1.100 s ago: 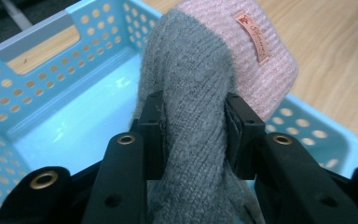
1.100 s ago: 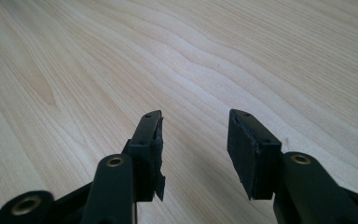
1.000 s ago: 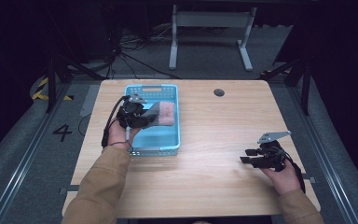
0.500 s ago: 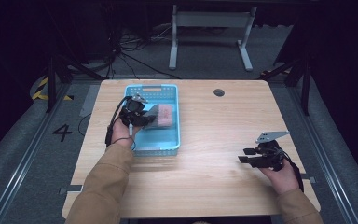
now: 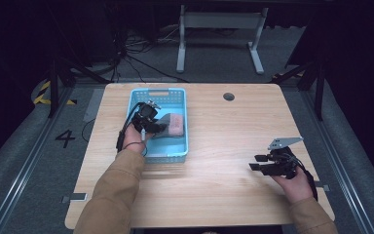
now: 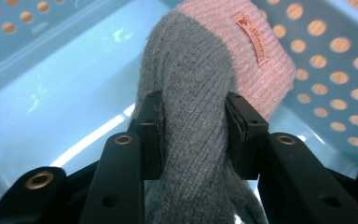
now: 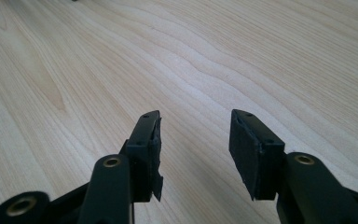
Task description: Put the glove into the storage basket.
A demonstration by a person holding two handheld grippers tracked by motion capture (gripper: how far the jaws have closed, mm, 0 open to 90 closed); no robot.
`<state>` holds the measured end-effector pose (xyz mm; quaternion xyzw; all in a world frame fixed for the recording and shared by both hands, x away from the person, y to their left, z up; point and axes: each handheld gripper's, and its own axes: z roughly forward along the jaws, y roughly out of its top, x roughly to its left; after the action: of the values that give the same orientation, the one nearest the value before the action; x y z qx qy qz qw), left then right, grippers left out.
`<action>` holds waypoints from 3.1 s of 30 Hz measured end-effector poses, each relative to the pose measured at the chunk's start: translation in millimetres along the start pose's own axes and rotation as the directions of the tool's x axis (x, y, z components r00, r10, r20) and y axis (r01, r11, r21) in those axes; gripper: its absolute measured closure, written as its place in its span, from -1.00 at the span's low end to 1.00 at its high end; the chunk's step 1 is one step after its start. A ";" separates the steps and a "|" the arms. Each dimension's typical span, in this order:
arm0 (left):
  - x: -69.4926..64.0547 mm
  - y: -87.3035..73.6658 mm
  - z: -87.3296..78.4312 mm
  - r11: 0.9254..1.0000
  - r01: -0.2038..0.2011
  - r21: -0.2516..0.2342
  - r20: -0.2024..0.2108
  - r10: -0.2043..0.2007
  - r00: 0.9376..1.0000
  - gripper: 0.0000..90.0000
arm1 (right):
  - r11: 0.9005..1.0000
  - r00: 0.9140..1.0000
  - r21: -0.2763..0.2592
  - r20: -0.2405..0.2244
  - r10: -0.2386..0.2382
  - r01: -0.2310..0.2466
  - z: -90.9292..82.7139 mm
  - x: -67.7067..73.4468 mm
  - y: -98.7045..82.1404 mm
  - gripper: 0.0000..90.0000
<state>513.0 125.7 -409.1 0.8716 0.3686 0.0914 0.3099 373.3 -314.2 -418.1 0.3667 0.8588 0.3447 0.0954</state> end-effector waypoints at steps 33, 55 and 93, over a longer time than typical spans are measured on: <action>-0.9 3.4 8.0 1.000 0.028 -0.001 -0.029 -0.028 0.999 0.00 | 1.000 1.000 -0.011 0.000 -0.013 0.013 -0.8 3.0 2.6 0.19; -46.2 -0.1 -57.7 0.985 -0.030 -0.170 0.056 0.041 0.998 -0.02 | 0.998 0.997 -0.009 -0.039 -0.060 0.060 13.3 3.6 21.2 0.18; -132.2 -79.1 -57.1 0.971 -0.104 -0.217 0.240 0.156 0.958 -0.06 | 0.998 0.997 -0.003 -0.046 -0.062 0.062 15.2 -1.6 11.1 0.16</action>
<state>350.5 102.6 -402.8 0.8625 0.2560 0.0358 0.4351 387.0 -301.9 -422.3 0.3319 0.8714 0.3508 0.0867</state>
